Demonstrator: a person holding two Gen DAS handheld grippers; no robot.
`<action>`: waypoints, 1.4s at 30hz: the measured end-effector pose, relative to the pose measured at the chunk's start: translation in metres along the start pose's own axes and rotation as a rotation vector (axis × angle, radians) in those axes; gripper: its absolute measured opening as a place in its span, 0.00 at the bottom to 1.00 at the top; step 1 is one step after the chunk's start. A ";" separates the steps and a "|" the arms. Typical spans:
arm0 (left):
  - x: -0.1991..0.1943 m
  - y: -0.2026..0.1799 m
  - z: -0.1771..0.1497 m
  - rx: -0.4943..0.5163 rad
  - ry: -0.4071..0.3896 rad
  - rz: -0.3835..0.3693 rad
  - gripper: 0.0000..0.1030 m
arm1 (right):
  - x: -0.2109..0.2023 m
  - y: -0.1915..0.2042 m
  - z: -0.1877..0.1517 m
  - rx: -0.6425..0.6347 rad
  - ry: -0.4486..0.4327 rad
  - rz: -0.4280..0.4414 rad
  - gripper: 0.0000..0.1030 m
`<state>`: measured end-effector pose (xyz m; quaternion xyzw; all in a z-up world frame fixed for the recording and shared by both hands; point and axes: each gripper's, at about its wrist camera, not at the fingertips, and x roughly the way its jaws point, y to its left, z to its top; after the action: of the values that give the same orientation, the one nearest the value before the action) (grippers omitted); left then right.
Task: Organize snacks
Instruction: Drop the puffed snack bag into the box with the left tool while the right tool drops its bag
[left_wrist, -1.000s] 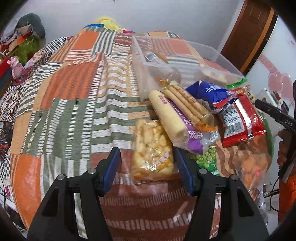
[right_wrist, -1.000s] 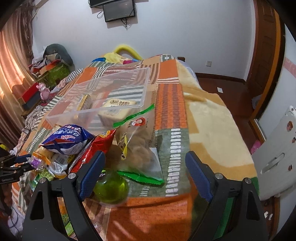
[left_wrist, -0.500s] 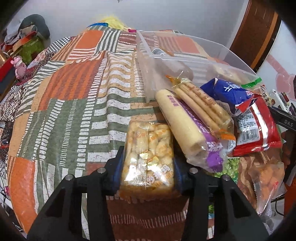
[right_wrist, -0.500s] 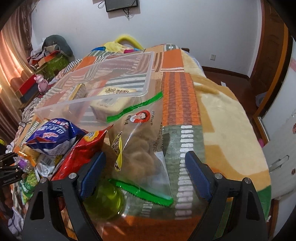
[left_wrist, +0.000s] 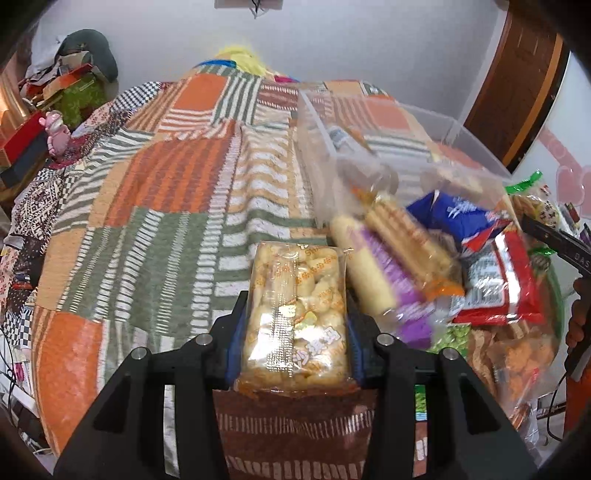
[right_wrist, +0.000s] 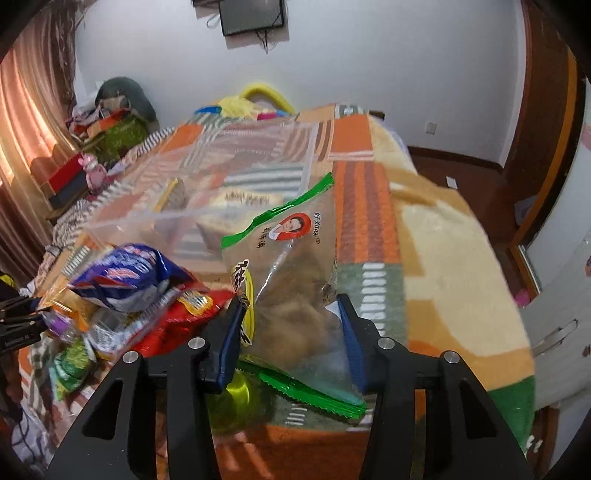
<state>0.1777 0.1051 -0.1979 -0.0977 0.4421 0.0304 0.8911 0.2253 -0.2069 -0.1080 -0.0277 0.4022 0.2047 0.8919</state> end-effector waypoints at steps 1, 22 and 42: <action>-0.004 0.000 0.002 0.000 -0.009 0.003 0.43 | -0.003 -0.001 0.002 0.002 -0.008 0.002 0.43; -0.043 -0.045 0.078 0.068 -0.190 -0.065 0.43 | -0.021 0.030 0.050 -0.033 -0.158 0.068 0.43; 0.031 -0.067 0.141 0.057 -0.138 -0.066 0.43 | 0.053 0.059 0.085 -0.077 -0.033 0.103 0.43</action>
<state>0.3161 0.0668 -0.1290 -0.0842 0.3770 -0.0048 0.9224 0.2937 -0.1166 -0.0821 -0.0379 0.3800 0.2662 0.8850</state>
